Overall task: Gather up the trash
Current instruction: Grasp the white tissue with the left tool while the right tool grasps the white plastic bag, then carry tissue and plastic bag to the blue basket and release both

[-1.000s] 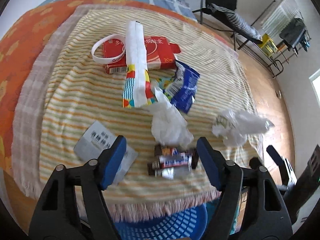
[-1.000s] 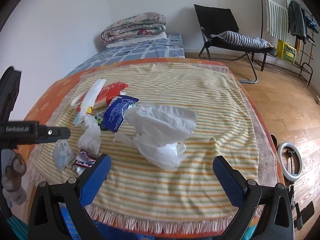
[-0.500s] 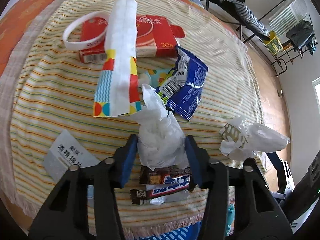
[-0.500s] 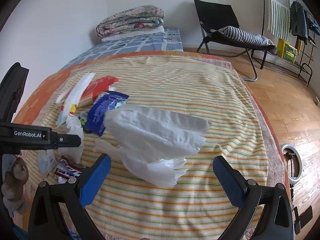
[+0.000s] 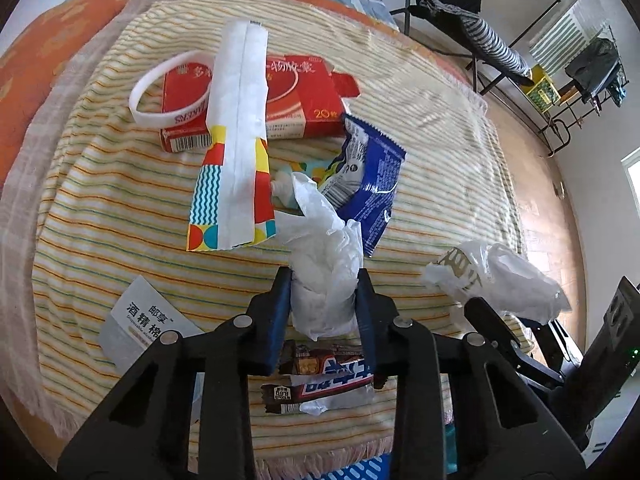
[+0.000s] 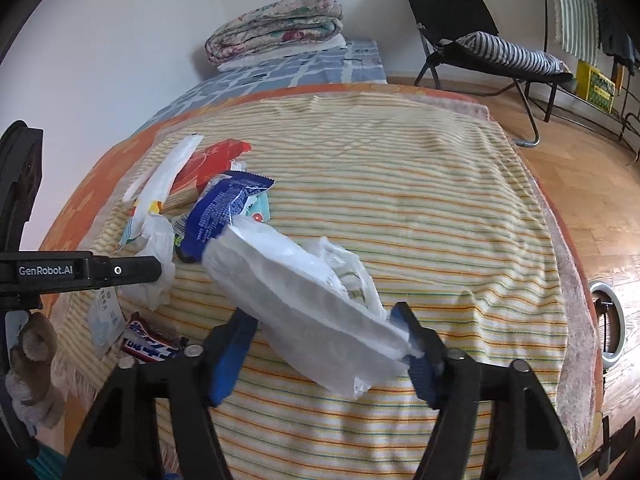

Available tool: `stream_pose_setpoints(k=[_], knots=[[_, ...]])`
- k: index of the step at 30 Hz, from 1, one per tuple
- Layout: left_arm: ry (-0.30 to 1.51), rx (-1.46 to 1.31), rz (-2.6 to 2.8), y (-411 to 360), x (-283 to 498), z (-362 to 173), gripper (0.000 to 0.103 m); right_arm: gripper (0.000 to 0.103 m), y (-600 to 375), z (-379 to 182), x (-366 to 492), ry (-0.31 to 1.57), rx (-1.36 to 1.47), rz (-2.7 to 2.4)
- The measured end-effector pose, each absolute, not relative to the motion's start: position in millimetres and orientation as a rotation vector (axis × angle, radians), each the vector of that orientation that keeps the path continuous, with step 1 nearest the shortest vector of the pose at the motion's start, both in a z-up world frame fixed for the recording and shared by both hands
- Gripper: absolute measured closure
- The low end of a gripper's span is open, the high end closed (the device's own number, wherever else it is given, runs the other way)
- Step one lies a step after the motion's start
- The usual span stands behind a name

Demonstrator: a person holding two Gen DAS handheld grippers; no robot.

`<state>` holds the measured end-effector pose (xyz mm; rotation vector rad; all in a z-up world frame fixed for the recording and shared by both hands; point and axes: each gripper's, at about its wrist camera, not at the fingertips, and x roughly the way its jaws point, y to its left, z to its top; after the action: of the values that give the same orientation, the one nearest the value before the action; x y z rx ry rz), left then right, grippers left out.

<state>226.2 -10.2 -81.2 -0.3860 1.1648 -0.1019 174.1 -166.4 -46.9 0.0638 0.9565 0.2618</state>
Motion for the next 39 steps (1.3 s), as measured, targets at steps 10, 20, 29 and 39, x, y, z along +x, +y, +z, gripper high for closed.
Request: stream_pose_setpoints(k=[10, 20, 29, 39], knots=[[1.105, -0.403, -0.126, 2.0, 209.6, -54.2, 0.073, 0.066, -169.6, -24.8, 162.4, 0.904, 0.085, 0.282], [1.049, -0.358, -0.148, 14.5, 170.8, -28.2, 0.073, 0.066, -171.5, 6.4, 132.2, 0.841, 0.105, 0.32], [1.028, -0.279, -0.161, 23.8, 118.1, -19.2, 0.073, 0.066, -171.3, 30.9, 89.4, 0.806, 0.13, 0.375], [1.041, -0.208, -0.199, 19.9, 54.0, -33.6, 0.073, 0.066, -158.9, 25.1, 38.9, 0.838, 0.159, 0.444]])
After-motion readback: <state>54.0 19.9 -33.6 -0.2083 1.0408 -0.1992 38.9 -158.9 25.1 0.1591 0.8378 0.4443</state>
